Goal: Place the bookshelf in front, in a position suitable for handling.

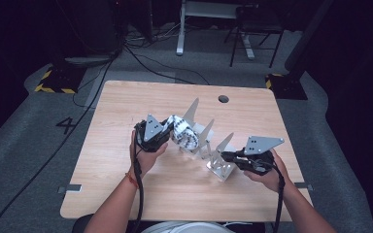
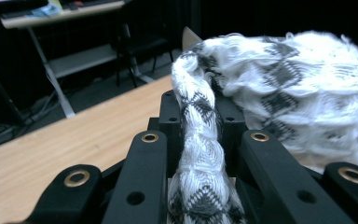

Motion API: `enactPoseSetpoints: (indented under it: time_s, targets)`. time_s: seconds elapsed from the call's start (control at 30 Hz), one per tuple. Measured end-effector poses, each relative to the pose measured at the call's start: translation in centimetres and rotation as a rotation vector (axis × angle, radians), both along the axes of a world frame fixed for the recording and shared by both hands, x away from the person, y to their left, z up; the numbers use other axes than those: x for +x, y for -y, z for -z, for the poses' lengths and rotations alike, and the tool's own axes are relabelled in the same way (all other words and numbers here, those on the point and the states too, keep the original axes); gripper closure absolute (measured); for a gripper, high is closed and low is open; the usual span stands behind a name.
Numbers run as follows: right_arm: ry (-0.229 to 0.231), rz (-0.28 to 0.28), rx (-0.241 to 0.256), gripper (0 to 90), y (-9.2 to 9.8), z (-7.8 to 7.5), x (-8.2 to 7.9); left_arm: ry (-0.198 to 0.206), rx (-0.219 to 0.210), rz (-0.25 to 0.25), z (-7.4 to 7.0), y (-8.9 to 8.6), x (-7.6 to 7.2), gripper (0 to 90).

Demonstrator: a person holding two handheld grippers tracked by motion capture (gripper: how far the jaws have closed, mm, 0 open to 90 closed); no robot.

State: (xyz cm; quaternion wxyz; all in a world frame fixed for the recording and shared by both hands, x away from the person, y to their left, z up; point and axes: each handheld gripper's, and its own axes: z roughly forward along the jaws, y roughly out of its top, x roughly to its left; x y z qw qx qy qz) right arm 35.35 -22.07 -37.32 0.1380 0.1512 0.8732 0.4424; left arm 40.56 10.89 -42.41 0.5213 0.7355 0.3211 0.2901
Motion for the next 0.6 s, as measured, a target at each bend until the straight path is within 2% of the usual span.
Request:
enactPoseSetpoints:
  time_s: [0.23,0.47,0.6]
  targets:
    - [0.007,0.004,0.000,86.5,-0.1,0.1,-0.1,-0.059,0.008,0.014,1.2,0.4,0.3,78.3]
    - [0.016,0.006,-0.002,86.3,-0.1,0.1,-0.1,-0.098,0.108,0.051,2.3,2.0,-0.2,78.4]
    - [0.018,0.005,-0.003,86.3,-0.1,0.1,-0.1,-0.123,0.140,0.070,2.8,2.4,-0.4,78.3]
